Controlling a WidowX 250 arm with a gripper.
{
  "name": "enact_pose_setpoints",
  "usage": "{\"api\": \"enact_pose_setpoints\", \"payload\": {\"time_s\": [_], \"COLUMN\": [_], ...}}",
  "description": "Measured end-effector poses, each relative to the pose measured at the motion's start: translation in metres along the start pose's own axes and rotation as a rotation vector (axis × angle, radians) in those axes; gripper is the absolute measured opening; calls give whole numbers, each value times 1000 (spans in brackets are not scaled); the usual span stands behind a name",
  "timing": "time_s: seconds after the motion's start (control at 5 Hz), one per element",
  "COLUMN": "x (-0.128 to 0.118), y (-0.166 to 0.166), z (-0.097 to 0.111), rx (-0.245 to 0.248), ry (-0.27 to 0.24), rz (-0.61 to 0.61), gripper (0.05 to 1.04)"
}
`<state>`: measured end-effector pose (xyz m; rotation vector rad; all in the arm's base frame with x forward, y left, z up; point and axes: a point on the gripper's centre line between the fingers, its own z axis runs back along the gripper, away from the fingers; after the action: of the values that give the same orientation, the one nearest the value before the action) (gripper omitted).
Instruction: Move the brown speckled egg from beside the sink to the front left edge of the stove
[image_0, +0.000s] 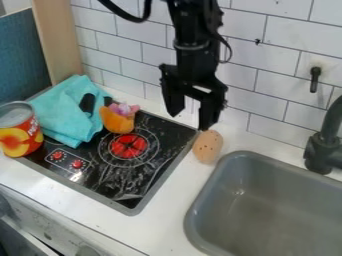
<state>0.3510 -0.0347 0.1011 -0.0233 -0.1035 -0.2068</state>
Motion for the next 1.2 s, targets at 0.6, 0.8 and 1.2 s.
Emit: {"api": "enact_pose_setpoints", "payload": {"time_s": [0.6, 0.8, 1.2], "x": [33, 32, 31], "y": [-9, -13, -12], "z": [-44, -58, -70], "rx": [-9, -38, -36], "ry": [51, 80, 122], "rz": [-34, -33, -5], "gripper": [1000, 1000, 723]}}
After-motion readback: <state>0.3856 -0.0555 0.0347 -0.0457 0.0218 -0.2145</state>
